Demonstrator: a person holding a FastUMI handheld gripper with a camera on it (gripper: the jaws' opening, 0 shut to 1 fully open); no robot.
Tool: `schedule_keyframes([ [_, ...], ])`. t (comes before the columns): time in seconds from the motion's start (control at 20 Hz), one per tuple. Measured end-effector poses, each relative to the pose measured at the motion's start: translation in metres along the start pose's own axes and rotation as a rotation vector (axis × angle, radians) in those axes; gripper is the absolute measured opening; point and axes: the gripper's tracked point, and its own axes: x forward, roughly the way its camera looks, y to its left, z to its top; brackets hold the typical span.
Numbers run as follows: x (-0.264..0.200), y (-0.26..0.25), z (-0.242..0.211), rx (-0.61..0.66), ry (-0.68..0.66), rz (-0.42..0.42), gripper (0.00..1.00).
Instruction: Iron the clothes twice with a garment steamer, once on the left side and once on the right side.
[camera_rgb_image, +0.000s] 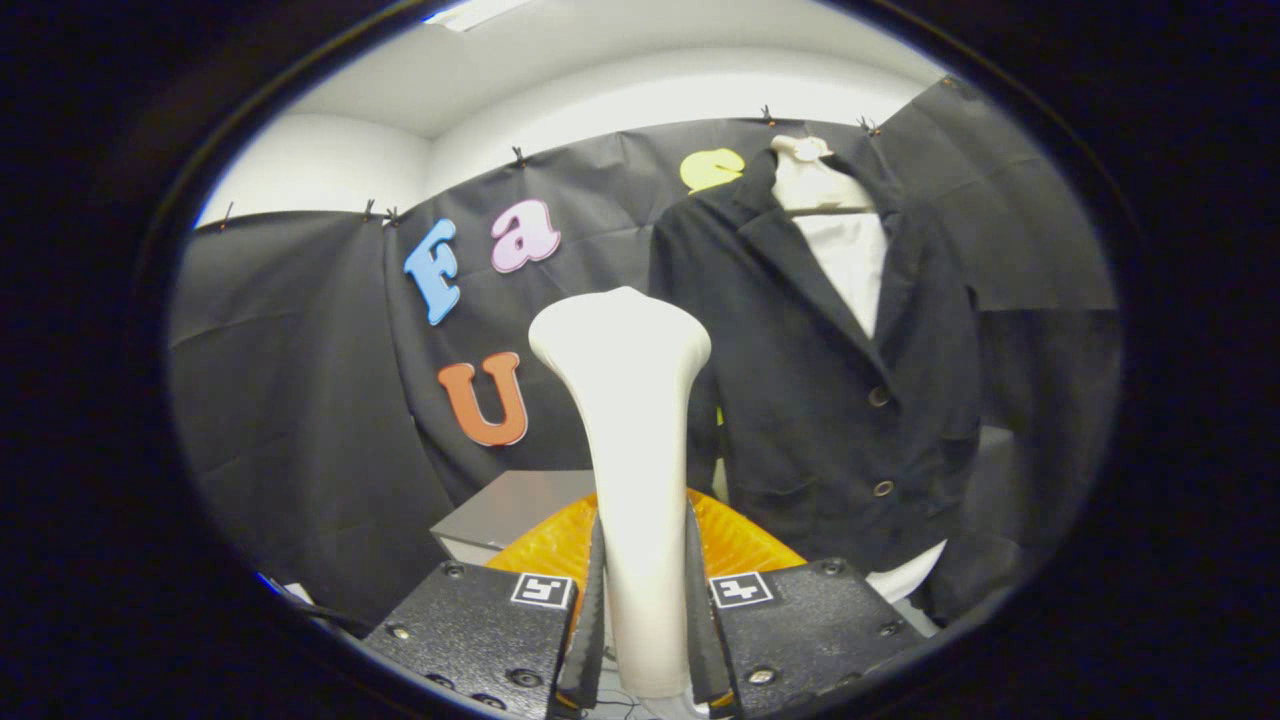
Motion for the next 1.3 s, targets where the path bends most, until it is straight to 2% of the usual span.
schedule_keyframes([
  [0.25, -0.024, -0.055, 0.025, 0.033, -0.049, -0.092, 0.37],
  [0.7, 0.009, -0.128, 0.041, 0.027, -0.061, -0.215, 0.37],
  [1.0, 0.055, -0.137, 0.050, -0.002, -0.066, -0.242, 0.37],
  [1.3, 0.077, -0.133, 0.033, -0.088, -0.050, -0.291, 0.37],
])
